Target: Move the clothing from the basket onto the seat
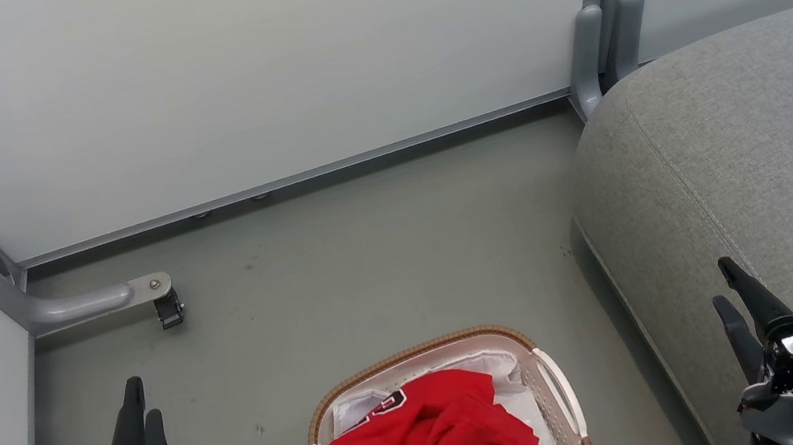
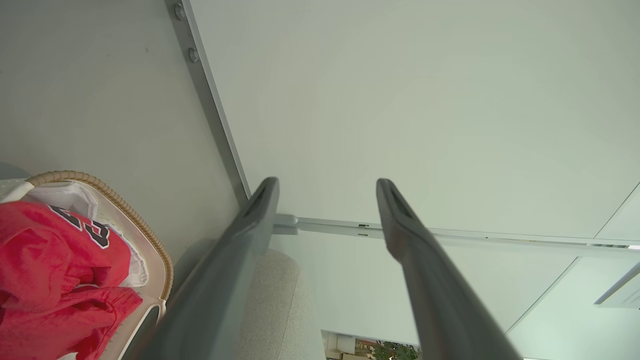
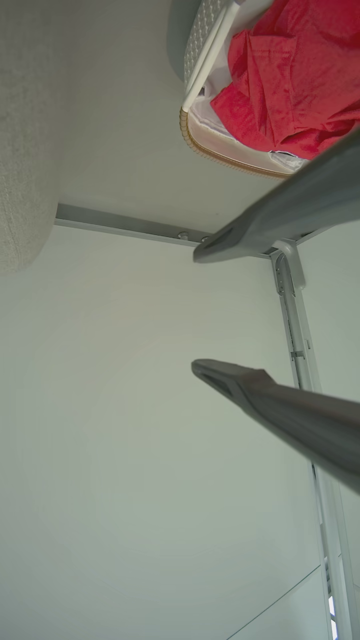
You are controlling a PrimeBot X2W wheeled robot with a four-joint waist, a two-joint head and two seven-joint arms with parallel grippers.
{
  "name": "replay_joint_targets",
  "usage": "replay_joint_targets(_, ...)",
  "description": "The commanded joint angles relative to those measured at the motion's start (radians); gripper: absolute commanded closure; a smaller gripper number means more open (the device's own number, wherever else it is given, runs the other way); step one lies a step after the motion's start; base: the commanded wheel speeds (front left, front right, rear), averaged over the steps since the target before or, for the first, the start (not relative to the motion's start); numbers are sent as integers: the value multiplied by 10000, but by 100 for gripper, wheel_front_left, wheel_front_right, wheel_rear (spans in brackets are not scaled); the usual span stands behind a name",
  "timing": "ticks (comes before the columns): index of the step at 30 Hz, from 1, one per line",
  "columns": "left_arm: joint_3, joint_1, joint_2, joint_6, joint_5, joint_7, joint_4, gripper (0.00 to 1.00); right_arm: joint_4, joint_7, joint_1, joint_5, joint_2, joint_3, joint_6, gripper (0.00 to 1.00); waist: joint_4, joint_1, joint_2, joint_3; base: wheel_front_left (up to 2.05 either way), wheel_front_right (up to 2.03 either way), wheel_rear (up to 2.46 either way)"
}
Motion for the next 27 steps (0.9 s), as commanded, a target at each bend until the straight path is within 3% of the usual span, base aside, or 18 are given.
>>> replay_joint_targets(1,-71,-117,31,-3,120,-128,-241,0,-159,-132,-150,-117,-60,140,2,0,2,0,0,2,0,0,0)
replay_joint_targets(14,-311,95,49,-11,788,-737,-558,0,-160,-744,-222,-1234,-89,485,3,0,20,0,0,22,0,0,0)
replay_joint_targets(27,-478,194,67,-20,2518,-1272,-933,0,-498,-1280,-308,-3660,-114,804,3,0,60,0,0,47,0,0,0)
